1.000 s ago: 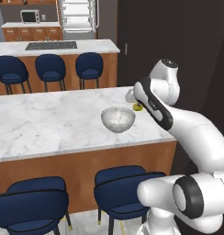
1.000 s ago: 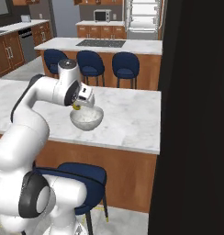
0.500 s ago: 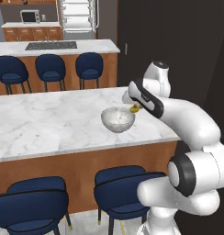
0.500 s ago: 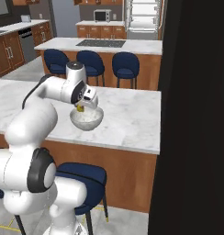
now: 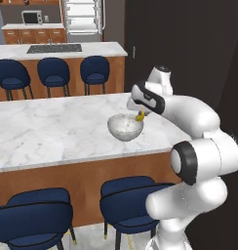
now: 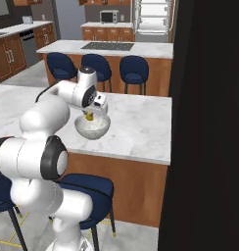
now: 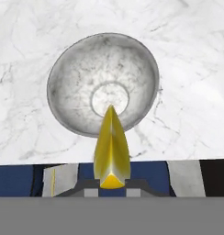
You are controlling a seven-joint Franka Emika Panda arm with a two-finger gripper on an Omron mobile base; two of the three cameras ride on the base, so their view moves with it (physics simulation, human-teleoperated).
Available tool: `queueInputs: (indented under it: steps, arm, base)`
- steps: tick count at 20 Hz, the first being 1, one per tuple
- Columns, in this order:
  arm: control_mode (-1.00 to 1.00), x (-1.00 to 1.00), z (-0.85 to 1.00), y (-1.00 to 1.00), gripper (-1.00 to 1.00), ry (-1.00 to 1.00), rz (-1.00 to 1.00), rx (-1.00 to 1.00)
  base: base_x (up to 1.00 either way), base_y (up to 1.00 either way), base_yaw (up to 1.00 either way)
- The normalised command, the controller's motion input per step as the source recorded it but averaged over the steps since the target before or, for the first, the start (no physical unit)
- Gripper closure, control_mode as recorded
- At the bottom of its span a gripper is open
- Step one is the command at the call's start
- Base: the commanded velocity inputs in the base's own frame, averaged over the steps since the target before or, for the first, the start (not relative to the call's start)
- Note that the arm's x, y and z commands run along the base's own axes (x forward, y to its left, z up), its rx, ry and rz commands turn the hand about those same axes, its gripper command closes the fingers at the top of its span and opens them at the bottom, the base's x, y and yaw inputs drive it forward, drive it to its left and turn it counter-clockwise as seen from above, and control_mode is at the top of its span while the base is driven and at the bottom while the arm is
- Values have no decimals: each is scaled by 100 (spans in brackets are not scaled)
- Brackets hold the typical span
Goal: There is a bowl on the dining counter. Grab a lemon wedge from the fridge and place it in the bowl. Then get the liquor bottle and glass cup from the cabinet and place them next to the bowl.
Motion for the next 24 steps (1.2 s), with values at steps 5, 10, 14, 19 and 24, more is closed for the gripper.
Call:
queueInputs:
  steps: [5,10,14,19,24]
  arm:
    - [-100,33,-27,0,100,9,0,0]
    - [-100,29,-28,0,100,7,0,0]
    - [-100,33,-26,3,100,7,0,0]
    - [-100,38,-24,4,100,7,0,0]
    - [-100,29,-23,6,100,6,0,0]
  base:
    - [0,0,0]
    - [0,0,0]
    - [0,0,0]
    - [0,0,0]
    - [0,0,0]
